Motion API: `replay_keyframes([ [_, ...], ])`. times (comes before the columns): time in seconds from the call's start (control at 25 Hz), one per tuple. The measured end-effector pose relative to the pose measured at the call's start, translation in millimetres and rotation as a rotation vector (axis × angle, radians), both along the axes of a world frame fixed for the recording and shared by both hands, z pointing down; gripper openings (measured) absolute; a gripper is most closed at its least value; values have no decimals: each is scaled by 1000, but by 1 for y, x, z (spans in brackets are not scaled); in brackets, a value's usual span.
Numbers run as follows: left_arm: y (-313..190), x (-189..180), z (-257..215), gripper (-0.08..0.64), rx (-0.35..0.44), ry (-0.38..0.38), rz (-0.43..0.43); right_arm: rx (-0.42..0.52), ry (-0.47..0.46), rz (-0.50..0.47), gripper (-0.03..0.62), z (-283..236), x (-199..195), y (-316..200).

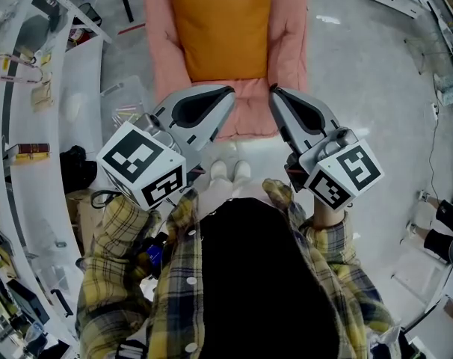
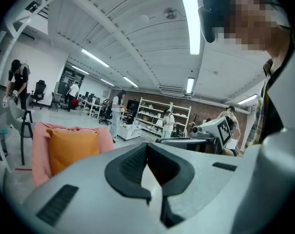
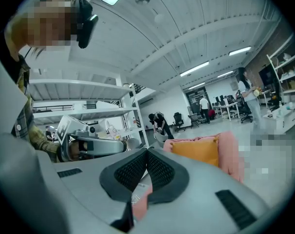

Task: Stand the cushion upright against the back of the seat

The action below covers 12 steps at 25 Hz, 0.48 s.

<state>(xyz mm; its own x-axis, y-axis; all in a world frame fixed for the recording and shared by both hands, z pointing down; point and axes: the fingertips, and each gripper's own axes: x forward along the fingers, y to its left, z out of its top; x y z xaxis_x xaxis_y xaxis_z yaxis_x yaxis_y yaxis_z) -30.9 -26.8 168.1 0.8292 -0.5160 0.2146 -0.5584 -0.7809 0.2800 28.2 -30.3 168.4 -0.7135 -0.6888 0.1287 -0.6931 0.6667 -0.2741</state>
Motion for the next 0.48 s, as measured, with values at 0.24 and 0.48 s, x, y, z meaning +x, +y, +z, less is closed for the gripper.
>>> replay_keyframes([
  [0.24, 2, -1, -3, 5, 4, -2, -2, 0, 6, -13, 18, -4, -4, 1],
  [0.48, 4, -2, -2, 5, -1, 8, -9, -5, 11, -25, 18, -4, -6, 7],
])
